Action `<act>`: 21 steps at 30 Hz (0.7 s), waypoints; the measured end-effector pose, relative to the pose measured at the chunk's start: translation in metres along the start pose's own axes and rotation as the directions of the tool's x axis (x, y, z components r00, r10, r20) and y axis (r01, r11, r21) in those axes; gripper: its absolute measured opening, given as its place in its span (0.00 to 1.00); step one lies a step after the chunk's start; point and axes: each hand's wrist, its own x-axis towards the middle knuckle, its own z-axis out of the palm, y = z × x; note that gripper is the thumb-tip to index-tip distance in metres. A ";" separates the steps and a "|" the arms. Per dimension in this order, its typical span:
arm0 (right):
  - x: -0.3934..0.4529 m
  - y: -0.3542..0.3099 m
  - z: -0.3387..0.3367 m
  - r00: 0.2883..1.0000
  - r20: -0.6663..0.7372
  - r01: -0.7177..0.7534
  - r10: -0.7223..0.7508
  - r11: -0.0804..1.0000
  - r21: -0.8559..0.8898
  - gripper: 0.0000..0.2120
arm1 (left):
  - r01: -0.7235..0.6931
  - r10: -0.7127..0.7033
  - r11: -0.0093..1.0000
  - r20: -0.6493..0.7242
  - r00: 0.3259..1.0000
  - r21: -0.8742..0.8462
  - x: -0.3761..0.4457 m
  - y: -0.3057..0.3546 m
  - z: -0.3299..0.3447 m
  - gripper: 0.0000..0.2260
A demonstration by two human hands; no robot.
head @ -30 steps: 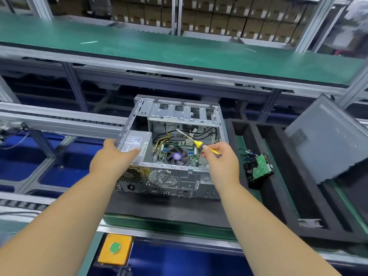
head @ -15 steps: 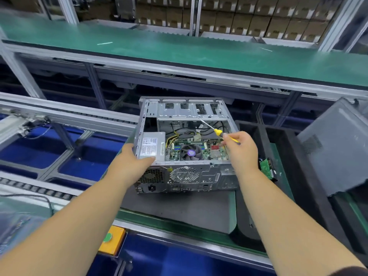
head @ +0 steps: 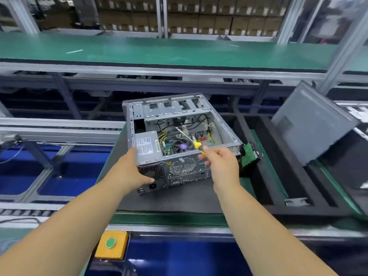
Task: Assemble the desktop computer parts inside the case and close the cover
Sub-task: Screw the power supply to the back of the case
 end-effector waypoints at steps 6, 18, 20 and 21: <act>-0.046 0.004 0.015 0.997 -0.042 -0.062 0.064 0.998 0.025 0.10 | -0.232 0.296 0.894 -0.118 0.948 0.385 -0.001 -0.022 0.009 0.39; -0.106 0.027 0.033 0.989 -0.103 -0.105 0.107 0.994 0.025 0.10 | -0.523 0.586 0.774 -0.091 0.805 0.356 0.011 -0.014 0.021 0.26; -0.110 0.031 0.035 0.987 -0.106 -0.117 0.118 0.993 0.015 0.10 | -0.528 0.594 0.769 -0.097 0.799 0.360 0.014 -0.016 0.022 0.26; -0.111 0.033 0.037 0.986 -0.109 -0.126 0.126 0.992 0.012 0.10 | -0.530 0.595 0.770 -0.100 0.797 0.356 0.015 -0.017 0.021 0.26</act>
